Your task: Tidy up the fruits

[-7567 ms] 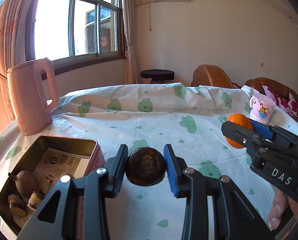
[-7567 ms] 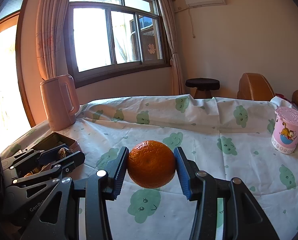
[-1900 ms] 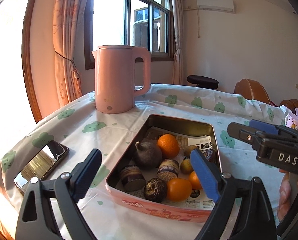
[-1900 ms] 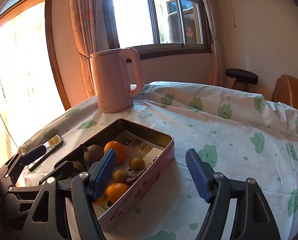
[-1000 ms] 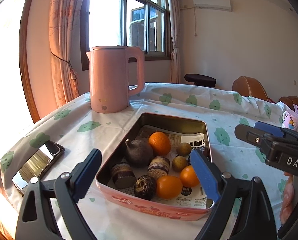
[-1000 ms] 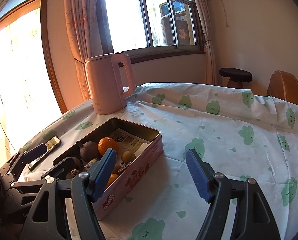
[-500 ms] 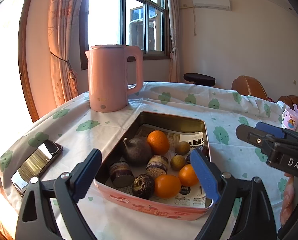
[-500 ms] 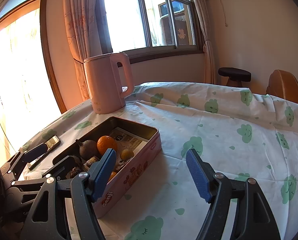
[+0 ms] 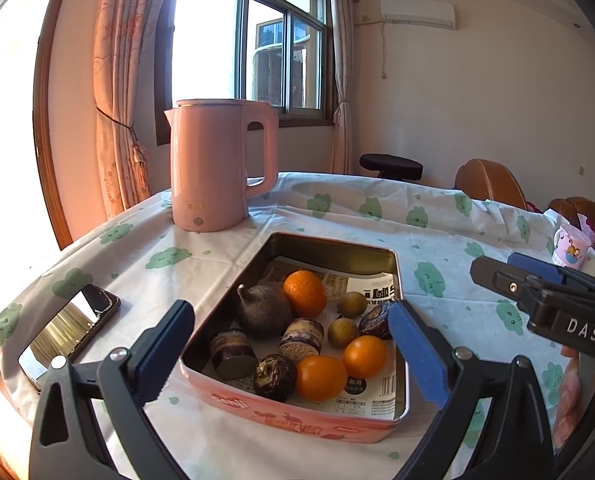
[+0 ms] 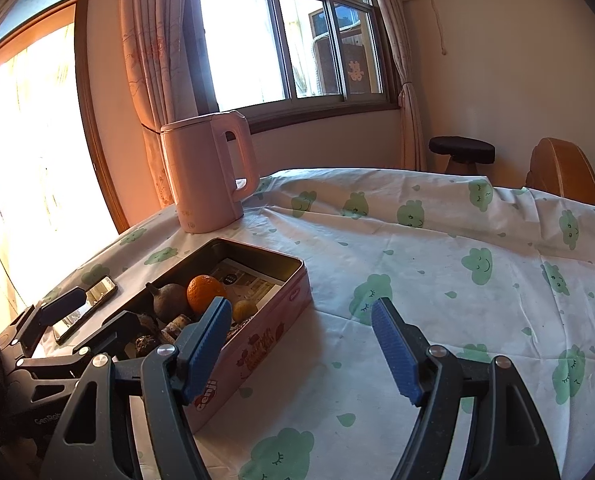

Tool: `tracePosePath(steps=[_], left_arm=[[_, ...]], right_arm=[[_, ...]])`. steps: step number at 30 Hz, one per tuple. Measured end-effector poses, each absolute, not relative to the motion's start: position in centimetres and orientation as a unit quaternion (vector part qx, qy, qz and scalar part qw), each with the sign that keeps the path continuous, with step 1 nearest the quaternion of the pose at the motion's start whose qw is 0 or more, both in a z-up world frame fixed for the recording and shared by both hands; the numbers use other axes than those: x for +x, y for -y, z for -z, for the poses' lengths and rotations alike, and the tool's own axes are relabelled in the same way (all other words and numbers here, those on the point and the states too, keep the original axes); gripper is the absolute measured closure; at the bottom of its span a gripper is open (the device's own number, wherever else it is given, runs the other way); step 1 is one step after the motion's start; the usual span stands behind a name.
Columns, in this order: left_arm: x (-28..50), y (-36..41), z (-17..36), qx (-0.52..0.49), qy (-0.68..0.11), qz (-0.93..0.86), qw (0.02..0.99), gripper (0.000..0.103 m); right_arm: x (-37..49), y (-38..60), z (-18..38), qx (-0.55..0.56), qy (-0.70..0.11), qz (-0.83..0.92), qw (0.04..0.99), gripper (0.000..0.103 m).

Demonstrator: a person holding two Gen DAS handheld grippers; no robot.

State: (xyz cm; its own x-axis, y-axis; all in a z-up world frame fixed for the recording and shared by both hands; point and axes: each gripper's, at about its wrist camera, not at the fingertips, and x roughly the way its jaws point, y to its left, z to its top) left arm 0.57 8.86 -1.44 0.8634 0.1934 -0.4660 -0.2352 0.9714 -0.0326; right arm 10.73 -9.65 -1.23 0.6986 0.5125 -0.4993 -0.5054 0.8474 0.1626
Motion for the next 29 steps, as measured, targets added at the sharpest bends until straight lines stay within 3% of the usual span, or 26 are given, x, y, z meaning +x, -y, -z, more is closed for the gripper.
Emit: tracePosePath(steps=[29], left_arm=[[1.2,-8.1,1.7,-0.047,-0.249,-0.104,0.962,0.0]], right_arm=[[10.3,12.9,1.5,-0.013,-0.273,-0.238,0.932,0.029]])
